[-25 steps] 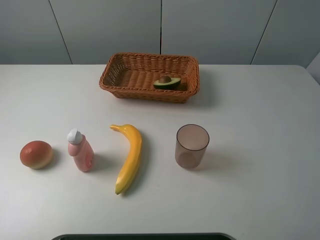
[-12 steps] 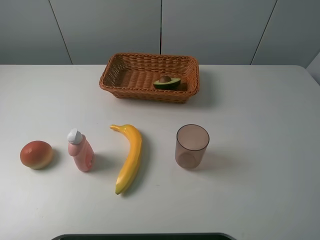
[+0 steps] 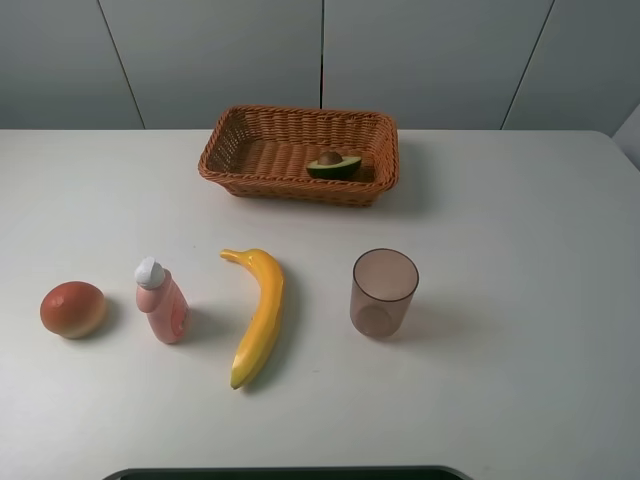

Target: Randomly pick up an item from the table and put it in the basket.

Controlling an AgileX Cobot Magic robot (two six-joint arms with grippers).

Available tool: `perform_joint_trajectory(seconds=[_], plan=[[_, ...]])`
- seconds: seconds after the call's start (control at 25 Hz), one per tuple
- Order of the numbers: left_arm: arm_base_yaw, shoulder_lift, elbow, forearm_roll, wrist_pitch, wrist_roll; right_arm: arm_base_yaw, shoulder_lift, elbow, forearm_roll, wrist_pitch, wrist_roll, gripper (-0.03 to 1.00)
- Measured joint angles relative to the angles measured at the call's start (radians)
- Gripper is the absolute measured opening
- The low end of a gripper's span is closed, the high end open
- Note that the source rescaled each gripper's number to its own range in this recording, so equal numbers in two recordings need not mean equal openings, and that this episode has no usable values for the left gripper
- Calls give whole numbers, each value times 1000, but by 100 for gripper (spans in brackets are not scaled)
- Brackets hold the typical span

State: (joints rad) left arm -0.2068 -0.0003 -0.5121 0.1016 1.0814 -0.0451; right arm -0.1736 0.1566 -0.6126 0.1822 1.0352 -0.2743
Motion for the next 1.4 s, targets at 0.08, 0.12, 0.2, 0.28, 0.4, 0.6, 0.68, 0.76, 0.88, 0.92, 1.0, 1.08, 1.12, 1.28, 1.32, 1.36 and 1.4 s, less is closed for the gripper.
perform_joint_trajectory(seconds=[0.08, 0.12, 0.2, 0.28, 0.4, 0.6, 0.68, 0.76, 0.88, 0.92, 1.0, 1.08, 1.12, 1.28, 1.32, 1.36, 1.4], plan=[[0, 0, 0, 0, 0, 0, 19, -23, 13, 12, 3, 4, 100], [0, 0, 0, 0, 0, 0, 33, -35, 18, 12, 3, 12, 100], [0, 0, 0, 0, 0, 0, 66, -60, 22, 3, 16, 31, 100], [0, 0, 0, 0, 0, 0, 100, -81, 22, -31, 35, 55, 100], [0, 0, 0, 0, 0, 0, 121, -122, 30, -44, 65, 80, 100], [0, 0, 0, 0, 0, 0, 123, -153, 84, -44, 84, 98, 100], [0, 0, 0, 0, 0, 0, 123, -153, 95, -48, 76, 109, 100], [0, 0, 0, 0, 0, 0, 123, -153, 99, -74, 71, 133, 100], [0, 0, 0, 0, 0, 0, 123, -153, 99, -97, 69, 159, 100], [0, 0, 0, 0, 0, 0, 123, -153, 99, -99, 69, 161, 100], [0, 0, 0, 0, 0, 0, 123, -153, 99, -107, 67, 165, 100], [0, 0, 0, 0, 0, 0, 123, -153, 99, -115, 67, 174, 100], [0, 0, 0, 0, 0, 0, 123, -153, 99, -116, 65, 176, 100], [0, 0, 0, 0, 0, 0, 123, -157, 99, -116, 63, 182, 100], [0, 0, 0, 0, 0, 0, 123, -157, 99, -116, 63, 182, 100], [0, 0, 0, 0, 0, 0, 123, -157, 99, -116, 63, 182, 100], [0, 0, 0, 0, 0, 0, 123, -157, 99, -116, 63, 184, 100]])
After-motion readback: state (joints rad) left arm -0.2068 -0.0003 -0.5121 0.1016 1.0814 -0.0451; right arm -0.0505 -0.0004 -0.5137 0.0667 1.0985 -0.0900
